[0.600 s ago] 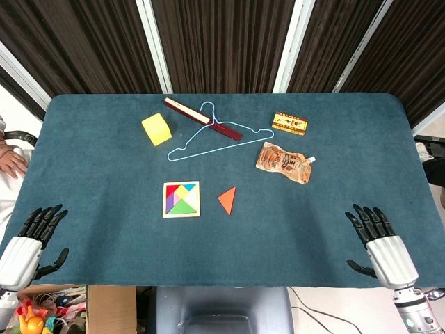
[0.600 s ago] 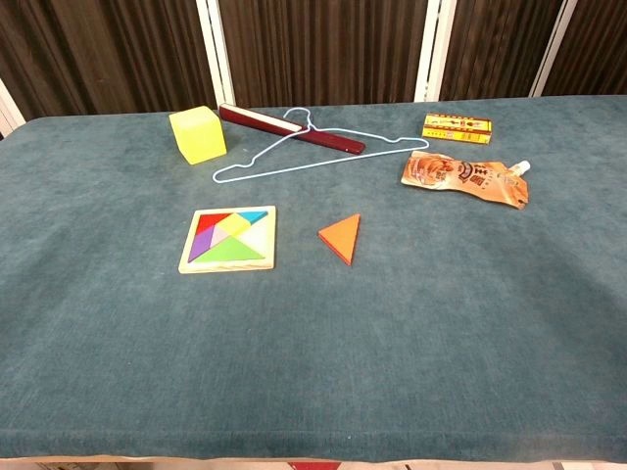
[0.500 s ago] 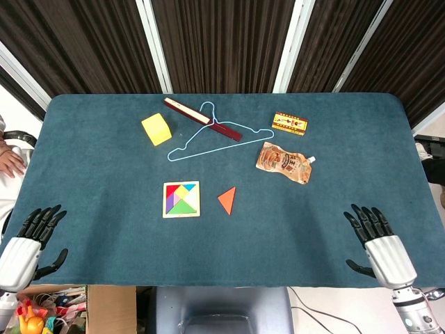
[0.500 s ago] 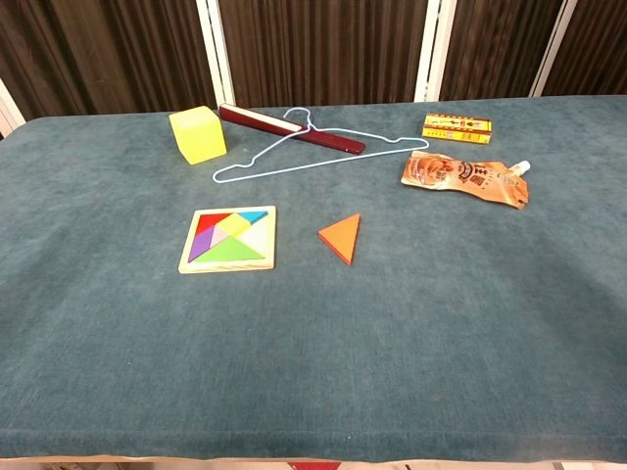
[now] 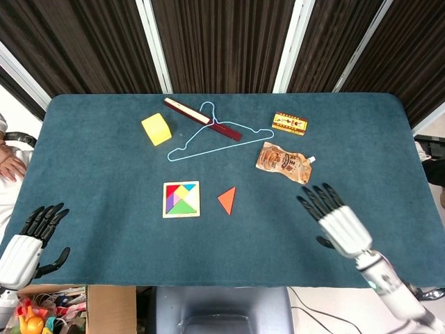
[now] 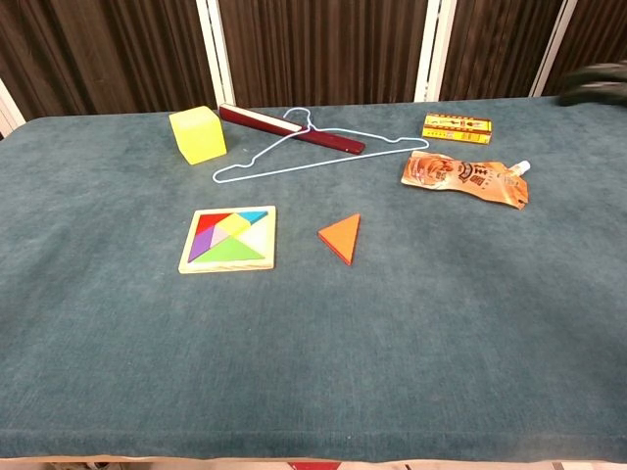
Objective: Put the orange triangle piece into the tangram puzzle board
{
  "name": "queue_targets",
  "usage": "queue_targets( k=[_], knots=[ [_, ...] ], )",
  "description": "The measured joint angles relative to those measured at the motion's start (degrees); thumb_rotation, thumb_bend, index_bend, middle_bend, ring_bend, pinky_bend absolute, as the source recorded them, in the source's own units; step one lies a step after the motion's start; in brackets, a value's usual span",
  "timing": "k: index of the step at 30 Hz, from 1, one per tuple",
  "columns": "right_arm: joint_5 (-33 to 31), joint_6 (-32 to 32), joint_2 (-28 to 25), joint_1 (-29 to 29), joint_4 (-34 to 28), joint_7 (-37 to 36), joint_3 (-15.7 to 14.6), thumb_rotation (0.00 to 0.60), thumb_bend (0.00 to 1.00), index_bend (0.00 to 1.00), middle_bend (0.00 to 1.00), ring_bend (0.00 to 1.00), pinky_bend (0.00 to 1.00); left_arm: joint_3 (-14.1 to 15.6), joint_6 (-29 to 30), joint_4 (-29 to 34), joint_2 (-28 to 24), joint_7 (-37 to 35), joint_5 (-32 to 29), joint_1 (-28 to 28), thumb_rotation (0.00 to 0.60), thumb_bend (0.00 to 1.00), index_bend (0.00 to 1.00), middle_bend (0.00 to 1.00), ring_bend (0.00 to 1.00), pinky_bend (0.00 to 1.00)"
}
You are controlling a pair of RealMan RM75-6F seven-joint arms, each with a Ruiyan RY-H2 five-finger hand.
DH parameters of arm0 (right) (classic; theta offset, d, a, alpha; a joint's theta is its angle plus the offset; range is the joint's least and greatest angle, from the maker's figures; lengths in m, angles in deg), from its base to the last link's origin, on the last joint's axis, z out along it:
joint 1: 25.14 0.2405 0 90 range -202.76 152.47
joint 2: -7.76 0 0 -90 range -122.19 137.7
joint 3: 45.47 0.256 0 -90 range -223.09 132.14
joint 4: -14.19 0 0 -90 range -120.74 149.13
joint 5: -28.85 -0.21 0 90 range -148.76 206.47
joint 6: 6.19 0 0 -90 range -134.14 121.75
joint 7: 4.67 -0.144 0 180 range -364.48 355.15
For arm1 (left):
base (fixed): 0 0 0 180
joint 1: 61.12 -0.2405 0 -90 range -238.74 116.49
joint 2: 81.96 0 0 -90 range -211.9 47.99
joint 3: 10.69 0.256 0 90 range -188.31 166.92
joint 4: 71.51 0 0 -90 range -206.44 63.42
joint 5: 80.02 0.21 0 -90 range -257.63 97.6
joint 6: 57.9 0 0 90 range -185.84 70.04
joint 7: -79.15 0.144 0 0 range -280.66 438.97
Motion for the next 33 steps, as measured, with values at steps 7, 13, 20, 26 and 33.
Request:
queue_targets(
  k=[7,13,20,26,33],
  knots=[
    [-6.15,-18.51,5.00,14.56,1.13,10.03,6.01,0.600,0.20,0.33,0.00,0.00,0.00,-0.32,-0.76,-0.86,0.01,-0.88,-0.91,0.42,0.600,0.43,0.00,0.00,0.00,0.01],
    [-12.63,-27.38,14.69,24.59,9.94,15.76,8.47,0.600,0.23,0.37,0.00,0.00,0.00,-0.19,-0.66,-0.88,-0.29,-1.43,-1.01,0.28,0.600,0.43,0.00,0.00,0.00,0.01],
    [-17.14,-32.45,24.30,31.35,22.76,18.65,8.33,0.600,0.24,0.36,0.00,0.00,0.00,-0.13,-0.84,-1.34,-0.15,-1.90,-1.09,0.32,0.600,0.43,0.00,0.00,0.00,0.01],
    [-17.48,-33.48,29.85,34.78,29.55,19.24,6.43,0.600,0.30,0.38,0.00,0.00,0.00,-0.69,-1.43,-1.35,0.19,-1.50,-2.04,0.72,0.600,0.43,0.00,0.00,0.00,0.01],
    [-20.16,-34.42,33.36,36.80,33.25,20.04,5.26,0.600,0.34,0.43,0.00,0.00,0.00,-0.75,0.20,-1.91,0.46,-2.12,-1.27,0.29,0.600,0.43,0.00,0.00,0.00,0.01]
  ],
)
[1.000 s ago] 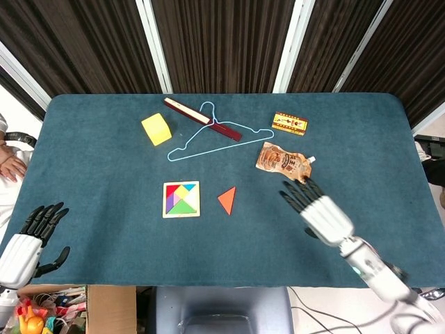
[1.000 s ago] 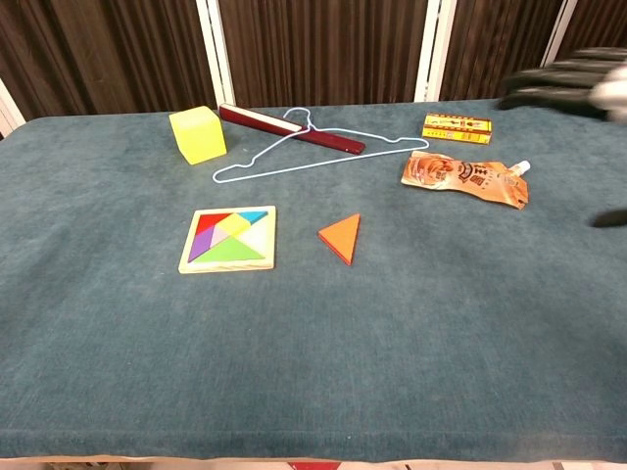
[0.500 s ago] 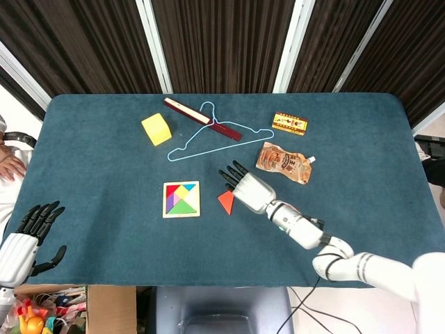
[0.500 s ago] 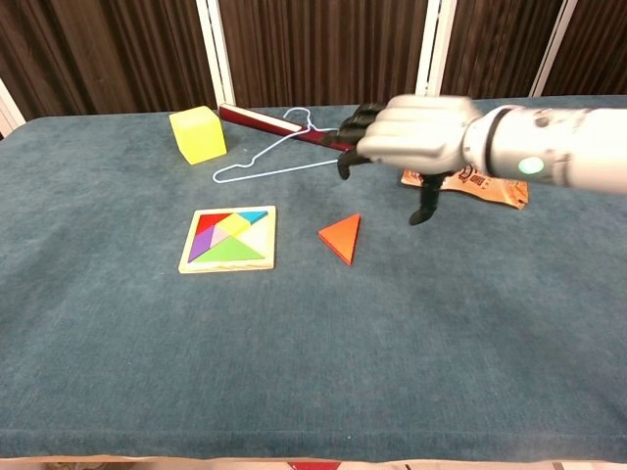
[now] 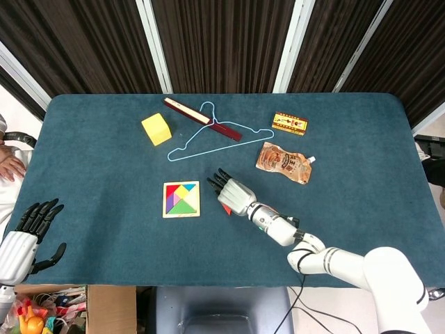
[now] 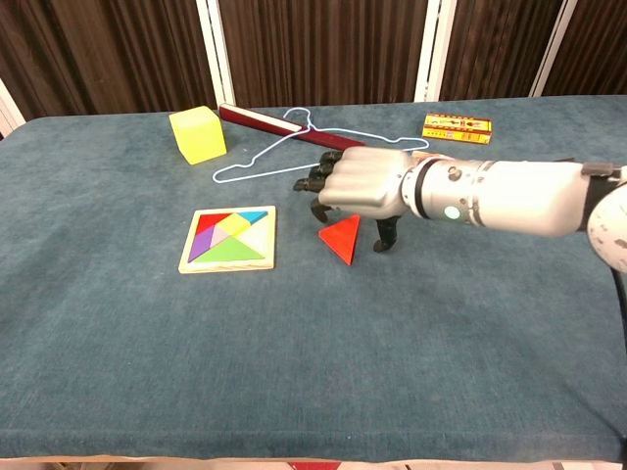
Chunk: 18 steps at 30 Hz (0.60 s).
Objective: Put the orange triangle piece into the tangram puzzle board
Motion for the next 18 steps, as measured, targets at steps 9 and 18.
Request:
queue_targets(
  k=[9,18],
  knots=[
    [-2.94,0.66,0.09,0.77,0.06,2.45,-0.97,0.600,0.39,0.47,0.00,0.00,0.00,0.09,0.64,-0.29,-0.13,-0.56,0.48,-0.14,0.600,0.43,0.00,0.00,0.00,0.01],
    [-6.12,0.83,-0.04,1.37,-0.51,4.54,-1.70,0.600,0.40,0.53,0.00,0.00,0.00,0.17,0.98,-0.09,-0.13,-0.21,1.25,0.02,0.600,0.43,0.00,0.00,0.00,0.01]
  ],
)
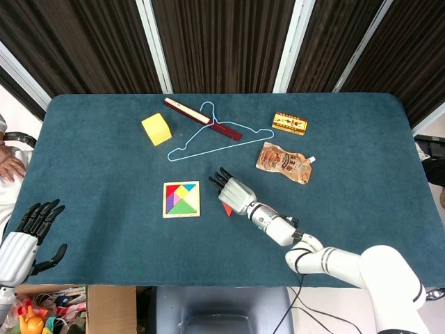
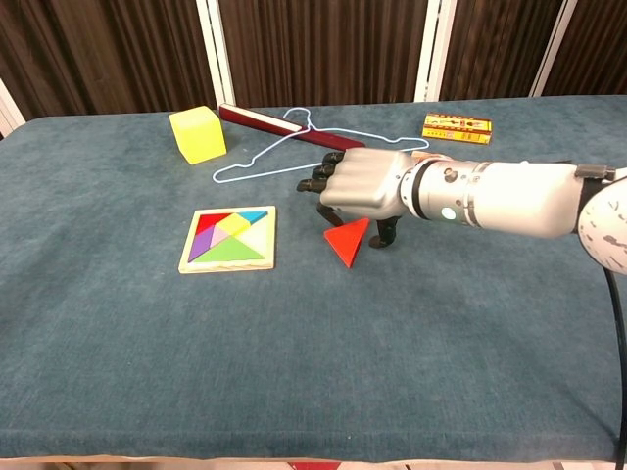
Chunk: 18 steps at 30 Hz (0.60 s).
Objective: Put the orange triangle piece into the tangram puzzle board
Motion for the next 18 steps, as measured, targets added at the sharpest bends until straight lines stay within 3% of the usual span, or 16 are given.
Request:
queue_targets(
  k=[18],
  knots=[
    [-5.84,3.03,1.57,0.92,-0.50,4.96,-1.21,0.600,0.43,0.70,0.01,0.00,0.00,0.50,2.11,-0.34,-0.49,-1.41,1.23,-0.76,0.600,0.43,0.00,0.00,0.00,0.01]
  ],
)
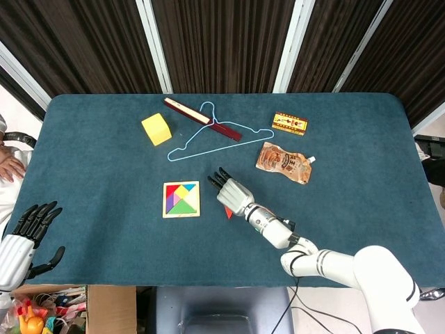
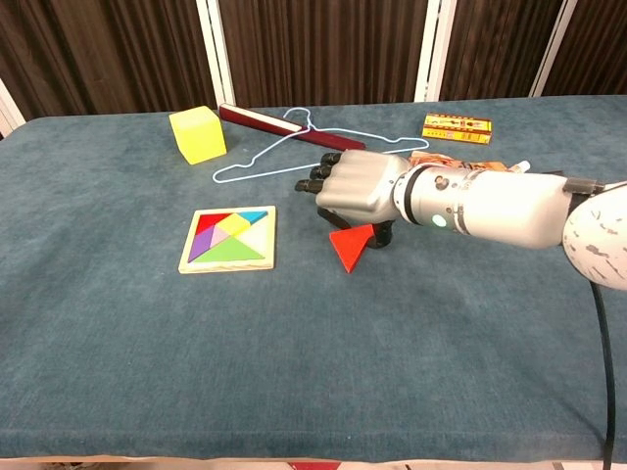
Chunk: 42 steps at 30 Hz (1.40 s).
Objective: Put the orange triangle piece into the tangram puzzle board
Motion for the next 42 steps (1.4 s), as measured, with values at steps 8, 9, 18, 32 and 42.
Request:
queue_targets(
  k=[8,9,18,32,42],
  knots=[
    [-0.64,2.56,-1.17,0.34,-2.50,-3.40,2.08,0.600,0.43,0.71,0.03,0.00,0.00,-0.08,-0.33,-0.12,-0.12,-0.67,-0.26,0.20,0.600,0.43,0.00,0.00,0.00,0.01],
    [-0.58,2.85,-1.16,0.50,-2.46,-4.08,2.46,0.600,0.43,0.71,0.03,0.00,0.00,-0.12,-0.30,-0.10,-0.19,-0.85,-0.35,0.19,0.600,0.42,0.00,0.00,0.00,0.01],
    [5.59,6.64,2.48,5.15,2.88,-9.90,5.04,0.600,0.43,0.73,0.05,0.00,0.00,-0.37,0.49,-0.53,-0.58,-2.28,-0.98,-0.23,0.600,0.42,0.00,0.00,0.00,0.01],
    [17.87,10.69,12.98,12.41,24.70,-16.19,0.96,0.600,0.43,0.78,0.07,0.00,0.06,-0.61,-0.75,-1.44,-0.85,-4.71,-1.93,0.31,0.600,0.43,0.00,0.00,0.00,0.01],
    [24.40,10.63,21.55,14.96,42.67,-25.10,-5.16,0.600,0.43,0.78,0.07,0.00,0.06,-0.77,-1.21,-1.48,-0.94,-5.12,-2.68,0.34,0.600,0.43,0.00,0.00,0.00,0.01]
  ],
)
